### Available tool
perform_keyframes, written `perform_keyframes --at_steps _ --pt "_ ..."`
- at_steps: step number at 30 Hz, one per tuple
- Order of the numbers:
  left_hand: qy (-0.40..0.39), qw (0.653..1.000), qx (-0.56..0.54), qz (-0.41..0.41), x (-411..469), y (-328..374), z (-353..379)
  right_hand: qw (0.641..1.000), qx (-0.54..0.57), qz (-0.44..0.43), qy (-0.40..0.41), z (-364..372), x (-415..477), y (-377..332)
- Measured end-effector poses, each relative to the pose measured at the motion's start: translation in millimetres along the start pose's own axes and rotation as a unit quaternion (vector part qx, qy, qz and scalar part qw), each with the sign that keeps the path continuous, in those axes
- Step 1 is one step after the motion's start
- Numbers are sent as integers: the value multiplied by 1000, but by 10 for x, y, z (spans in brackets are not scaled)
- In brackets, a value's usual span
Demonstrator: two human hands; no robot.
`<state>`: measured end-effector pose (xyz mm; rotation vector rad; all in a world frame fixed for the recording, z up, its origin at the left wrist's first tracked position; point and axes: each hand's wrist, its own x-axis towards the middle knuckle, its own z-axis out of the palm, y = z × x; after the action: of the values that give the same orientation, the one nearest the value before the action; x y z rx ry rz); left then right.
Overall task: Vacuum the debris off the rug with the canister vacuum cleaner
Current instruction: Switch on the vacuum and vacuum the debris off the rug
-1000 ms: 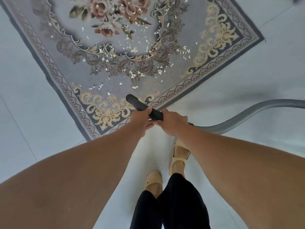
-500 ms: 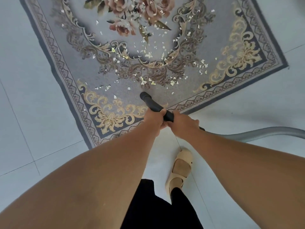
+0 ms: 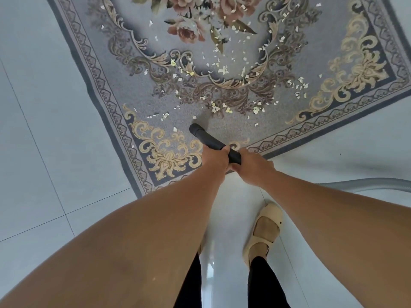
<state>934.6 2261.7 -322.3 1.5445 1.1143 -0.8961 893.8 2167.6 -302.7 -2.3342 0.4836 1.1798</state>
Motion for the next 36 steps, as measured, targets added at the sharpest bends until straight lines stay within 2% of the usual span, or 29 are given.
perform_keyframes --at_steps 5,13,25,29,32,36 --pt "-17 999 27 11 53 -16 26 1000 2 13 14 64 -5 53" --pt "-19 1000 2 18 107 -49 -25 999 -24 -10 22 39 5 22" --pt "32 999 -2 24 349 174 -822 998 24 -58 -26 233 132 -793" --pt "27 999 -7 18 398 160 -1027 996 7 -49 -73 317 141 -769" --pt "-5 999 -32 4 380 117 -1100 993 -8 -21 -117 366 106 -655" --pt "-24 999 -21 3 320 51 -1036 990 -6 -16 -142 410 67 -548"
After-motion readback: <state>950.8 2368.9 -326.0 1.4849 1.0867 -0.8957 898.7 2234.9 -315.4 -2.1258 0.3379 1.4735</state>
